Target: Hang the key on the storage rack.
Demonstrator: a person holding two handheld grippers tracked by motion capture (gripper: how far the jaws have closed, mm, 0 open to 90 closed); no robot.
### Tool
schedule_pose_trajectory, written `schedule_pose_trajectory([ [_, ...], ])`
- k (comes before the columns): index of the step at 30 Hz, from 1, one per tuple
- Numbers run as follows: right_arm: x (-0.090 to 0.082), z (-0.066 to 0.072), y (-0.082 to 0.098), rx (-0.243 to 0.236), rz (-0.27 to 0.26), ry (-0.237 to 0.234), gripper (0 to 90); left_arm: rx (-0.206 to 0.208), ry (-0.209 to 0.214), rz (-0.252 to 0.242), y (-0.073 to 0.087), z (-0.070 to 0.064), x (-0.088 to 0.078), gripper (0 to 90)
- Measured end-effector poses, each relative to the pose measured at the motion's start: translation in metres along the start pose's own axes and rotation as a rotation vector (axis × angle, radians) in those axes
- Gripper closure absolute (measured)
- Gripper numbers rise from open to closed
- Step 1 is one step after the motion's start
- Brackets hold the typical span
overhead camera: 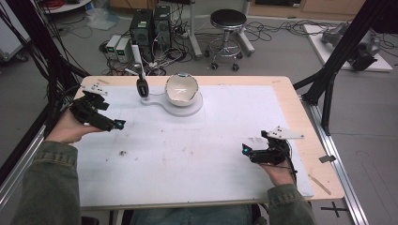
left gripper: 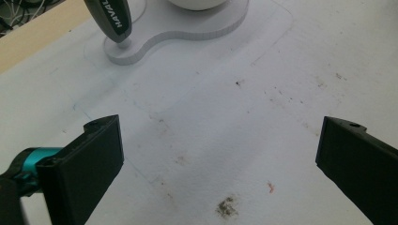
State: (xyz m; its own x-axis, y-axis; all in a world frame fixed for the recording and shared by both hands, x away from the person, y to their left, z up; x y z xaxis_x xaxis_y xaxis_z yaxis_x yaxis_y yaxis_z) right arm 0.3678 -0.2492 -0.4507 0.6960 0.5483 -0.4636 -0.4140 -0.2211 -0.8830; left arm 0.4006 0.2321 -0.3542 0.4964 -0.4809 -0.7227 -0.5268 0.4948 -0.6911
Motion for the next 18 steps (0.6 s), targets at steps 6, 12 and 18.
schedule_pose_trajectory([
  [6,0.0,0.0,0.0,-0.002,0.0,0.0,0.6,-0.026,0.003,-0.033,0.011,-0.003,-0.002,1.7],
  [12,0.0,0.0,0.0,-0.002,0.0,0.001,0.6,-0.045,-0.003,-0.068,0.026,-0.006,-0.002,1.7],
  [18,0.0,0.0,0.0,-0.004,0.001,0.001,0.6,-0.074,-0.011,-0.095,0.048,-0.007,0.004,1.7],
])
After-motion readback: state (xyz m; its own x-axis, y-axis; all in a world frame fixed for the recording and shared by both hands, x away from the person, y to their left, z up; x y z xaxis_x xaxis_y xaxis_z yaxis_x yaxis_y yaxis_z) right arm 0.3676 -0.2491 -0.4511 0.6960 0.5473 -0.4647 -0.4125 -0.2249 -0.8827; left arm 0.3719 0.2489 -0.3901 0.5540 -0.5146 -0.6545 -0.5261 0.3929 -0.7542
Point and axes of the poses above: each handheld gripper's, and its own axes: x roughly forward along the jaws, y roughly out of its underside, z roughly to its left, the point moved 7 cm from there along x, roughly forward along the jaws
